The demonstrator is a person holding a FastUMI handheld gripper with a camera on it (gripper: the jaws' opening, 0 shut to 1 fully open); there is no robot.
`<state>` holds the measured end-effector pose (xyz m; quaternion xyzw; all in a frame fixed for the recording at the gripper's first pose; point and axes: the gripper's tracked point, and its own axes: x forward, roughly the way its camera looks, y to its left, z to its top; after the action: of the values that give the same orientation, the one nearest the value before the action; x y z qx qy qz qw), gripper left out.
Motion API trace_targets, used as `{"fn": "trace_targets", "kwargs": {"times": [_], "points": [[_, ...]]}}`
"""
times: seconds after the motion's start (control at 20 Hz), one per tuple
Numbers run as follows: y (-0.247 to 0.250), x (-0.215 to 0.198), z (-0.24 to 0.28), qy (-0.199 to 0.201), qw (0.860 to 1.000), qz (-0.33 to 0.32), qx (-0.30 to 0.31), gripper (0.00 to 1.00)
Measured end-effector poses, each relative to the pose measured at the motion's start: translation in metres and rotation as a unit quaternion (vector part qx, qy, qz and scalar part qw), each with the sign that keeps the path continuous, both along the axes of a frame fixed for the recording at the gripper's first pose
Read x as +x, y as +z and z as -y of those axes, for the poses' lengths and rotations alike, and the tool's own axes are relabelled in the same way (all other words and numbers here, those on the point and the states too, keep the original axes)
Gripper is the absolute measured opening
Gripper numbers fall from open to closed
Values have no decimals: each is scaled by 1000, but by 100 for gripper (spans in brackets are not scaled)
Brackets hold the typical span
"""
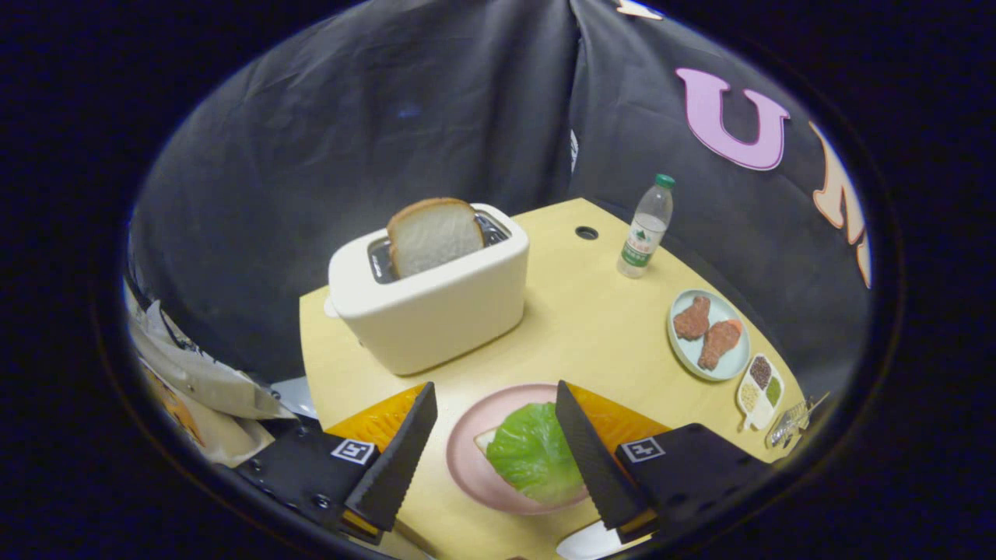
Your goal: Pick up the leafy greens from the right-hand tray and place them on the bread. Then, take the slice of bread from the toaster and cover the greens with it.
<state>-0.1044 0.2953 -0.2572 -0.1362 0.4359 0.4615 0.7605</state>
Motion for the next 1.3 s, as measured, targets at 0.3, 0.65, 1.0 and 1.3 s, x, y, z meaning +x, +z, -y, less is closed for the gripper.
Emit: {"fn": "trace_targets", "kwargs": {"times": [0.3,0.65,1.0,1.3], "points": [[20,7,-41,11,1000,12,3,98],[28,9,-97,-11,999,-19,27,98],[21,0,-138,-22,998,-56,27,97],[8,10,-154,-78,992,-97,22,97]]}}
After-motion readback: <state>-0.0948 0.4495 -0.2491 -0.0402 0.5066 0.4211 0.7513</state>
